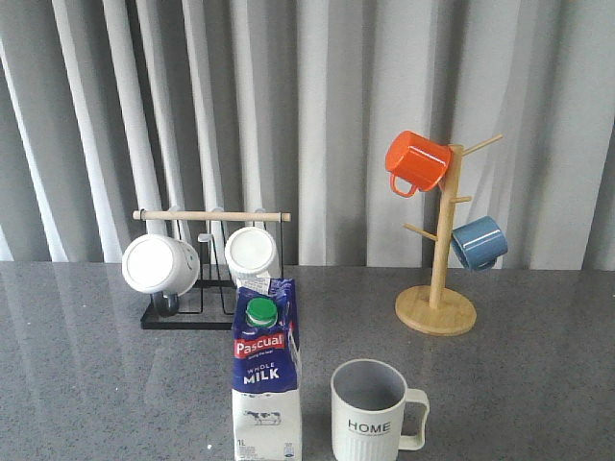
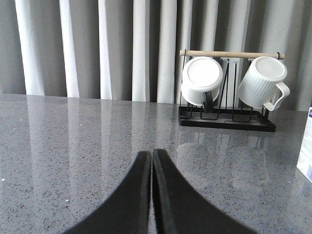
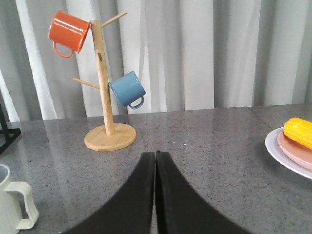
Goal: Place milk next to cup
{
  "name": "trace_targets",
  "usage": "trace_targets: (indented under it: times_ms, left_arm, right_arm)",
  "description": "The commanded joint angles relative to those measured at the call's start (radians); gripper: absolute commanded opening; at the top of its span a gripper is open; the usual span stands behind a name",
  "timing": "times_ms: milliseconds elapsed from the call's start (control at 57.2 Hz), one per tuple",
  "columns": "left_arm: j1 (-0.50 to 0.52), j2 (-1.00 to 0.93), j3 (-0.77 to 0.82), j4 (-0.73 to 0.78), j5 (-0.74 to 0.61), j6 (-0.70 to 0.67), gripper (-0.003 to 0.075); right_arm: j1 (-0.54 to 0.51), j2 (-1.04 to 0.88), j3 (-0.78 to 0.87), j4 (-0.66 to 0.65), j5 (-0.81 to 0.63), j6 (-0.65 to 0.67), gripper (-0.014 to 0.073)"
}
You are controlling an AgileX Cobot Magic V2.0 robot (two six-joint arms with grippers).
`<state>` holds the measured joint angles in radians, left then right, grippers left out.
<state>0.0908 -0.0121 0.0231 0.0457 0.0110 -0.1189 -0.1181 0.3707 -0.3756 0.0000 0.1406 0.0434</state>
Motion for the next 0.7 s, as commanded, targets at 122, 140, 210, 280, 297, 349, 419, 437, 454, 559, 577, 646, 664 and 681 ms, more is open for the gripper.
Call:
trace_targets:
  times_ms: [122,140,210,280,297,349,419,437,454,559,577,646,664,681]
  left_arm:
    - [0.0,-0.011,-0.016,0.001,-0.075,-0.008,-0.0007]
    - [0.0,-0.011,-0.016,0.001,-0.075,-0.008,-0.0007]
    - [0.0,-0.011,-0.016,0.001,-0.075,-0.008,-0.0007]
    - [0.0,-0.011,-0.016,0.001,-0.075,-0.008,-0.0007]
    - [0.0,-0.011,-0.016,0.001,-0.074,-0.008,-0.0007]
    - [0.0,-0.011,-0.016,0.001,-0.074,-0.008,-0.0007]
    - [0.0,-0.011,-0.016,0.001,-0.074,-0.008,-0.0007]
    - [0.0,-0.011,-0.016,0.001,-0.074,-0.008,-0.0007]
    - [0.0,-0.011,-0.016,0.001,-0.074,-0.008,-0.0007]
    - [0.0,-0.011,-0.016,0.001,-0.074,-0.008,-0.0007]
    - [0.0,-0.011,-0.016,0.001,-0.074,-0.008,-0.0007]
    - [0.0,-0.011,-0.016,0.001,-0.074,-0.008,-0.0007]
    - [0.0,-0.011,-0.016,0.001,-0.074,-0.008,-0.0007]
    - [0.0,-0.011,-0.016,0.001,-0.074,-0.008,-0.0007]
  right_arm:
    - [-0.004,-0.12,0.233,-0.006,-0.274,-0.003,-0.0003]
    - [-0.004,-0.133,0.255,-0.006,-0.29,-0.002,-0.0003]
    - [-0.004,-0.214,0.368,-0.006,-0.35,0.004,-0.0003]
    - [-0.003,-0.291,0.412,-0.01,-0.297,0.028,-0.0003]
    - [-0.003,-0.313,0.409,-0.018,-0.25,0.032,-0.0003]
    - [0.003,-0.346,0.41,-0.059,-0.203,0.037,-0.0003]
    - [0.025,-0.375,0.412,-0.1,-0.169,0.046,-0.0003]
    - [0.032,-0.382,0.412,-0.104,-0.166,0.048,-0.0003]
    - [0.039,-0.389,0.412,-0.104,-0.164,0.048,-0.0003]
    - [0.077,-0.394,0.412,-0.107,-0.161,0.047,-0.0003]
    - [0.084,-0.394,0.412,-0.109,-0.158,0.047,-0.0003]
    - [0.103,-0.394,0.412,-0.11,-0.141,0.047,-0.0003]
    - [0.107,-0.394,0.412,-0.11,-0.141,0.047,-0.0003]
    - [0.111,-0.394,0.412,-0.109,-0.141,0.047,-0.0003]
